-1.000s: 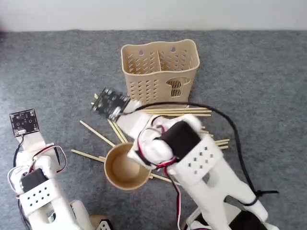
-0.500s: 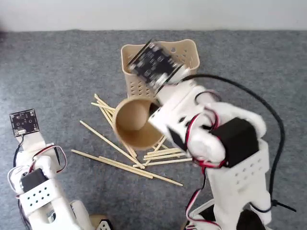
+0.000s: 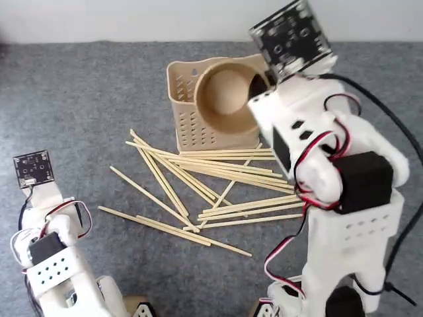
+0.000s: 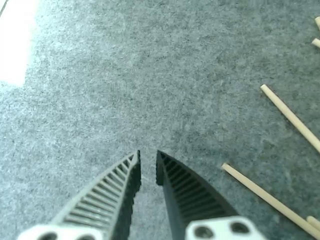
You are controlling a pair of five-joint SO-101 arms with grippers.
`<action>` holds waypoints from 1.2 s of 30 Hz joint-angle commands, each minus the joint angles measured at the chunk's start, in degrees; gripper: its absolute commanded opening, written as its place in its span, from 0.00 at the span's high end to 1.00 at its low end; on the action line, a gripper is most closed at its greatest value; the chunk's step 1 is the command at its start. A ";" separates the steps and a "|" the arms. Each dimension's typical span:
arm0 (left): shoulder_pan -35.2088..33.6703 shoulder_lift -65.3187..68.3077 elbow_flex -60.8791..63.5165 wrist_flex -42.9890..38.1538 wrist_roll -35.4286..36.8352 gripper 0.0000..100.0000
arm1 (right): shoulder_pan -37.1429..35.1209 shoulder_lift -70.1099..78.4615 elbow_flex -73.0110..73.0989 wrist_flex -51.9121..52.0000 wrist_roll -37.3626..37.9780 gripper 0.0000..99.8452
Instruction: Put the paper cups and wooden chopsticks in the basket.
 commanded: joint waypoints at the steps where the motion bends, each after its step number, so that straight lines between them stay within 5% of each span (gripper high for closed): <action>1: 0.35 -1.41 -0.48 -1.23 0.35 0.94 | 2.77 1.89 -2.29 -5.14 0.18 0.99; 20: 0.35 -1.41 -0.48 -1.23 0.35 0.94 | 6.02 17.19 -2.29 -15.60 -1.76 0.99; 28: 0.35 -1.41 -0.48 -1.23 0.35 0.94 | 7.08 19.30 -2.29 -17.89 -9.32 0.77; 36: 0.35 -1.41 -0.48 -1.23 0.35 0.94 | 9.89 23.52 -2.29 -21.14 -12.04 0.75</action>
